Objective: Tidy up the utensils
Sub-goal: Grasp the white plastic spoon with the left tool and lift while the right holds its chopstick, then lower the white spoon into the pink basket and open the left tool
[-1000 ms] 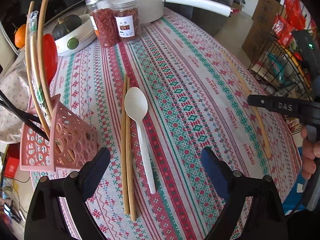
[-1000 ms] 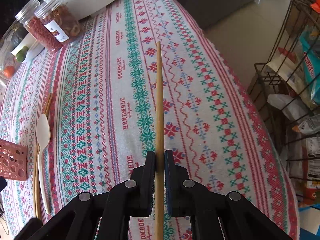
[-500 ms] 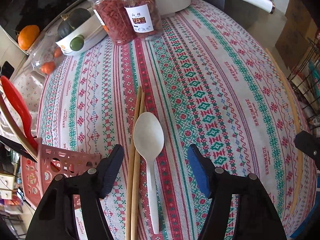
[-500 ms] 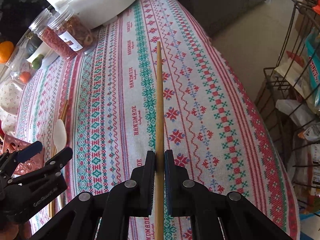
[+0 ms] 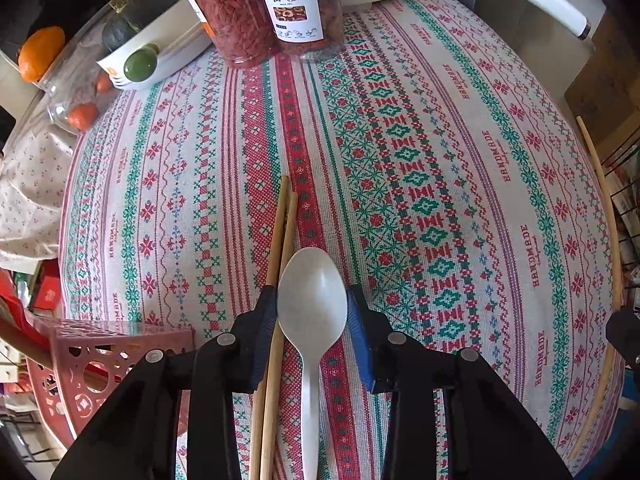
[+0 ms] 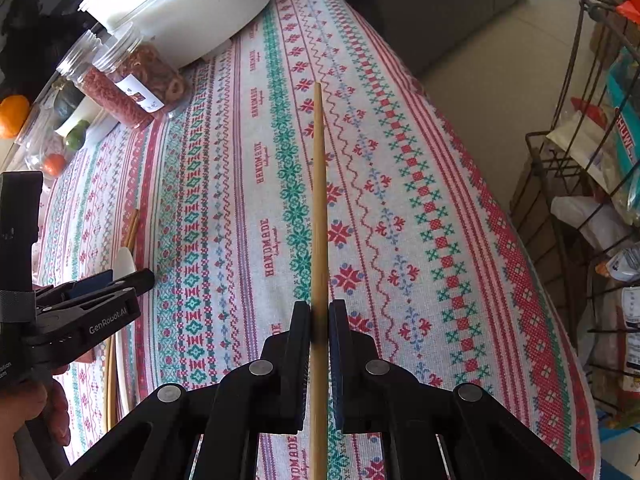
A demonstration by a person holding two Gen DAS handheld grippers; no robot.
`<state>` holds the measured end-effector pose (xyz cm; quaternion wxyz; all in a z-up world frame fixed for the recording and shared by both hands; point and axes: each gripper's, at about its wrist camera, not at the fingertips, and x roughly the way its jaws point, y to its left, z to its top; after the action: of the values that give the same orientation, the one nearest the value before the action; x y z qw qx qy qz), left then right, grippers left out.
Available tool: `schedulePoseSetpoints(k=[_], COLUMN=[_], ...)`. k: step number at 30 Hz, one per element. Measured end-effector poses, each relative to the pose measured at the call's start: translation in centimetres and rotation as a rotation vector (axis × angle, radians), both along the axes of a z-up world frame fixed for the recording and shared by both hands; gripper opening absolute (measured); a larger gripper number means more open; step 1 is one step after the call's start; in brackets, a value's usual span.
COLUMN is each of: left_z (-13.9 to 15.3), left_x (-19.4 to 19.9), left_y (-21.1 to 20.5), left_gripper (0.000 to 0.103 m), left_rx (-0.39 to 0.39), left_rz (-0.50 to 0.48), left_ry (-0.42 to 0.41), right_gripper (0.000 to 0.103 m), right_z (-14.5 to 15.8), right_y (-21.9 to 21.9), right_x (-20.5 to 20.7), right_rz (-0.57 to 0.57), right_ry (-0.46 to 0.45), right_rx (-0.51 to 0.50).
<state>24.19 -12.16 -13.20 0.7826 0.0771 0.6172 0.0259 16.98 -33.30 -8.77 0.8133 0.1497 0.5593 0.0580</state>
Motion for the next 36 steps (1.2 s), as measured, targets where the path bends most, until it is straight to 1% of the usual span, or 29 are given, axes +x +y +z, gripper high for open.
schedulePoseSetpoints(k=[3, 5, 8, 11, 15, 21, 26, 28, 30, 31, 33, 34, 36], left_z=[0.1, 0.6, 1.9, 3.8, 7.3, 13.5, 17.7, 18.7, 19.3, 19.5, 19.4, 19.1, 18.4], left_x=[0.1, -0.2, -1.5, -3.1, -5.9, -10.6, -13.7, -14.9, -15.5, -15.6, -16.0, -16.0, -15.5], left_y=[0.2, 0.2, -0.2, -0.4, 0.0, 2.1, 5.5, 7.2, 8.6, 9.2, 10.3, 10.7, 11.6], left_gripper=[0.037, 0.037, 0.036, 0.036, 0.036, 0.036, 0.036, 0.036, 0.036, 0.036, 0.037, 0.037, 0.037], left_rx=[-0.012, -0.029, -0.065, -0.106, -0.184, -0.283, -0.351, -0.35, -0.334, -0.323, -0.277, -0.253, -0.224], left_rz=[-0.014, -0.029, -0.066, -0.118, -0.176, -0.245, -0.236, -0.221, -0.203, -0.199, -0.19, -0.185, -0.175], left_ry=[0.0, -0.019, -0.067, -0.132, -0.243, -0.457, -0.648, -0.755, -0.848, -0.888, -0.981, -1.018, -1.055], right_gripper=[0.005, 0.005, 0.005, 0.005, 0.006, 0.006, 0.006, 0.006, 0.006, 0.006, 0.006, 0.006, 0.005], right_z=[0.1, 0.2, 0.5, 1.1, 2.5, 5.3, 7.5, 8.2, 8.8, 9.0, 9.2, 9.3, 9.3], right_y=[0.1, 0.1, 0.1, 0.1, 0.4, 1.8, 3.7, 4.6, 5.6, 6.1, 7.1, 7.7, 8.7], right_x=[0.0, 0.1, 0.0, -0.2, -0.9, -2.3, -3.4, -3.8, -4.1, -4.2, -4.4, -4.4, -4.5], right_rz=[0.0, -0.001, -0.006, -0.013, -0.02, -0.007, 0.022, 0.037, 0.054, 0.064, 0.082, 0.091, 0.111], right_ry=[-0.001, -0.004, -0.015, -0.036, -0.083, -0.187, -0.27, -0.302, -0.329, -0.341, -0.358, -0.365, -0.375], right_rx=[-0.001, -0.002, -0.003, 0.0, 0.017, 0.059, 0.093, 0.102, 0.106, 0.108, 0.105, 0.102, 0.093])
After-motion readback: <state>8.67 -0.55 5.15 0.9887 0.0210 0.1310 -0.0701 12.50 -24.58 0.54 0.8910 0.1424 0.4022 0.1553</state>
